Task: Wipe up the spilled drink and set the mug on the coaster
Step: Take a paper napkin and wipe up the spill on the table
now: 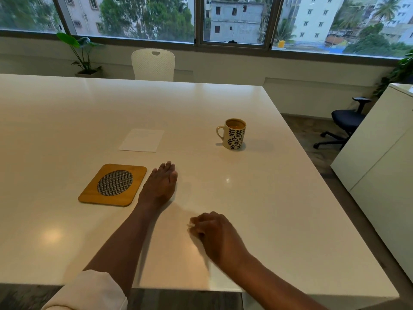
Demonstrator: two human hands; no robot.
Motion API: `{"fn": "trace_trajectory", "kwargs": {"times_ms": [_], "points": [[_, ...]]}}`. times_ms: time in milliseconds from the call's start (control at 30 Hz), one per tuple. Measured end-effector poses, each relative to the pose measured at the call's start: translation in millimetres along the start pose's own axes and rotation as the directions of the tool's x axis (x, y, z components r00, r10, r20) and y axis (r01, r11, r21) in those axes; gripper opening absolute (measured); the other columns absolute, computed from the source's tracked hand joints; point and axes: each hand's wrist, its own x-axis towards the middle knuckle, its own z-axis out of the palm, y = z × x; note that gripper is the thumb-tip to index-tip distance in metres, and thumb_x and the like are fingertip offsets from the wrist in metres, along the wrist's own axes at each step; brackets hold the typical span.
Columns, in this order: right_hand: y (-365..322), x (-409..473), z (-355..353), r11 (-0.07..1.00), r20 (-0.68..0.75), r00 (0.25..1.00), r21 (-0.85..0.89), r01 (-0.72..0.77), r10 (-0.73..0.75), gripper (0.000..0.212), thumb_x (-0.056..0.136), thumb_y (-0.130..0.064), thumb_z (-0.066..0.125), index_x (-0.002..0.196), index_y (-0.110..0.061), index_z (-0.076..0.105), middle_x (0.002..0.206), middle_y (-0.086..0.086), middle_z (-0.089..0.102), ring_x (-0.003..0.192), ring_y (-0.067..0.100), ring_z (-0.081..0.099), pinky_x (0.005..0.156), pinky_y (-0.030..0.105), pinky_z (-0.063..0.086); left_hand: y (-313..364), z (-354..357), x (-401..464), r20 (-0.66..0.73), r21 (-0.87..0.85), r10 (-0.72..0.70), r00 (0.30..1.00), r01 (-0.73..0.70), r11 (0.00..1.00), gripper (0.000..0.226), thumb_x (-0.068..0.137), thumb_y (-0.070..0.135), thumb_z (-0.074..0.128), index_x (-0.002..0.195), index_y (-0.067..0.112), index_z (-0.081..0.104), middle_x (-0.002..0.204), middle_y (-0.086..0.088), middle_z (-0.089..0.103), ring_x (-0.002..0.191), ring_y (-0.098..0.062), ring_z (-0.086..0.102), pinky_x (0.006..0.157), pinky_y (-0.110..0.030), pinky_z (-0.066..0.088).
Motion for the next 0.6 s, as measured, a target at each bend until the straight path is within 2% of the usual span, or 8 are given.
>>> {"fn": "trace_trajectory", "kwargs": {"times_ms": [133,200,300,367,400,500,600], "points": [[37.1,-17.1,-24.3,0.988,-0.033,0.993,-0.101,-0.117,0.114,0.023,0.091,-0.010,0.058,0.097,-0.021,0.078,0.116,-0.002,0.072,0.104,0.020,0.064,0.092,0.036,0.048,2.7,0.9,-3.1,-0.011,0.021,0.008,1.000,-0.008,1.000,0.053,0.105,0.030,0.013,0.154,0.011,0.023,0.163,-0.005,0.019,0.151,-0.017,0.013,0.123,-0.036,0.008],[59.4,-20.1,-36.0,0.969,-0.154,0.972,-0.144,-0.202,0.180,0.022,0.087,-0.009,0.063,0.093,-0.024,0.078,0.108,-0.005,0.074,0.097,0.019,0.067,0.087,0.035,0.051,4.1,-0.2,-5.4,-0.011,0.033,0.012,1.000,-0.012,0.999,0.054,0.105,0.029,0.011,0.154,0.009,0.022,0.163,-0.006,0.018,0.151,-0.018,0.013,0.124,-0.036,0.008],[95.4,-15.8,-52.7,0.919,-0.354,0.897,-0.191,-0.345,0.263,0.017,0.080,-0.009,0.070,0.083,-0.025,0.077,0.089,-0.006,0.075,0.082,0.018,0.069,0.074,0.029,0.054,6.2,-0.3,-6.9,-0.010,0.103,0.051,0.999,-0.050,0.993,0.061,0.100,0.030,0.001,0.154,0.006,0.019,0.163,-0.010,0.016,0.152,-0.021,0.011,0.124,-0.037,0.008],[110.6,-5.2,-58.7,0.897,-0.415,0.846,-0.136,-0.421,0.335,0.016,0.078,-0.007,0.070,0.077,-0.022,0.075,0.084,-0.004,0.075,0.079,0.016,0.069,0.073,0.025,0.053,5.8,-0.5,-7.0,-0.004,0.077,0.039,0.999,-0.039,0.996,0.059,0.102,0.030,0.005,0.154,0.007,0.019,0.163,-0.009,0.016,0.152,-0.020,0.012,0.123,-0.036,0.007],[114.2,1.7,-59.2,0.887,-0.421,0.827,-0.101,-0.451,0.373,0.014,0.078,-0.007,0.068,0.074,-0.019,0.074,0.082,-0.001,0.074,0.079,0.017,0.069,0.072,0.025,0.053,5.3,-0.7,-6.5,-0.006,0.046,0.022,1.000,-0.022,0.999,0.055,0.104,0.030,0.010,0.154,0.008,0.020,0.163,-0.008,0.016,0.151,-0.019,0.012,0.123,-0.035,0.006],[113.2,26.3,-52.1,0.853,-0.403,0.789,-0.038,-0.520,0.463,0.013,0.076,-0.005,0.058,0.068,-0.007,0.068,0.077,0.010,0.070,0.077,0.027,0.066,0.070,0.039,0.055,4.9,-0.2,-3.0,-0.010,0.029,0.028,1.000,-0.028,0.999,0.053,0.104,0.029,0.016,0.154,0.010,0.022,0.163,-0.007,0.018,0.151,-0.019,0.013,0.122,-0.035,0.006],[97.0,54.0,-43.3,0.857,-0.346,0.805,-0.007,-0.516,0.482,0.018,0.077,-0.006,0.053,0.068,-0.007,0.068,0.078,0.012,0.069,0.077,0.030,0.064,0.071,0.041,0.052,3.6,1.8,-1.4,0.007,0.050,0.038,0.999,-0.038,0.998,0.053,0.104,0.029,0.017,0.154,0.010,0.022,0.163,-0.008,0.017,0.151,-0.020,0.013,0.122,-0.036,0.007]]}}
